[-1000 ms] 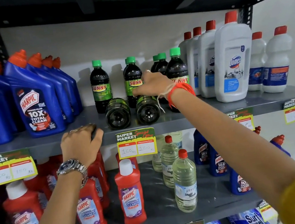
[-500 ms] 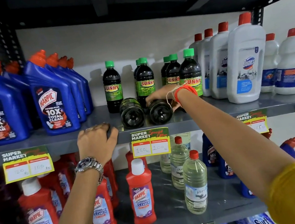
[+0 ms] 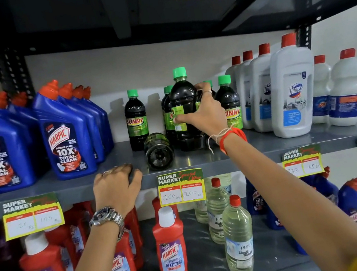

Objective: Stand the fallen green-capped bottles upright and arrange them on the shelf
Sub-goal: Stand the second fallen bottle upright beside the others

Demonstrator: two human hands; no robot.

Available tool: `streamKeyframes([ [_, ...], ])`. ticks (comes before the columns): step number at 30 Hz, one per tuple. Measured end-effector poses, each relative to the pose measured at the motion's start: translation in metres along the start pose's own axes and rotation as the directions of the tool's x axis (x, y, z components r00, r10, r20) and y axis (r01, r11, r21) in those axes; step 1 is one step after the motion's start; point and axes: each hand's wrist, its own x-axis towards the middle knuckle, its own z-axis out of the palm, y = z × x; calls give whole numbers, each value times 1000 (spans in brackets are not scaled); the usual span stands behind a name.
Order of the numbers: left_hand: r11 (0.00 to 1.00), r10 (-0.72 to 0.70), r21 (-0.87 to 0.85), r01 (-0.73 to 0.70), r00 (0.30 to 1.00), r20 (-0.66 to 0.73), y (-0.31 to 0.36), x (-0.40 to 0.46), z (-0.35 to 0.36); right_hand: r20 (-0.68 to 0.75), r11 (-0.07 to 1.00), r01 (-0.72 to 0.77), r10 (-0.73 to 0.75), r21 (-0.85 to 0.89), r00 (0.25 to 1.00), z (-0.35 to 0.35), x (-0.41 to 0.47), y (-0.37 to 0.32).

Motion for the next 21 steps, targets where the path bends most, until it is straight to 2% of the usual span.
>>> streamKeyframes([
  [11, 1000, 12, -3, -12, 1000, -6, 0, 1, -1, 55, 997, -60, 57, 45, 997, 20, -10, 28],
  [17, 1000, 12, 10, -12, 1000, 4, 0, 1, -1, -4, 987, -52, 52, -150, 999, 24, -17, 22],
  [19, 1000, 14, 8, -14, 1000, 3, 0, 1, -1, 16, 993, -39, 42, -112, 999, 24, -15, 22],
  [21, 1000, 16, 6, -16, 1000, 2, 0, 0, -1, 73, 996, -85, 85, -3, 994, 21, -12, 22],
])
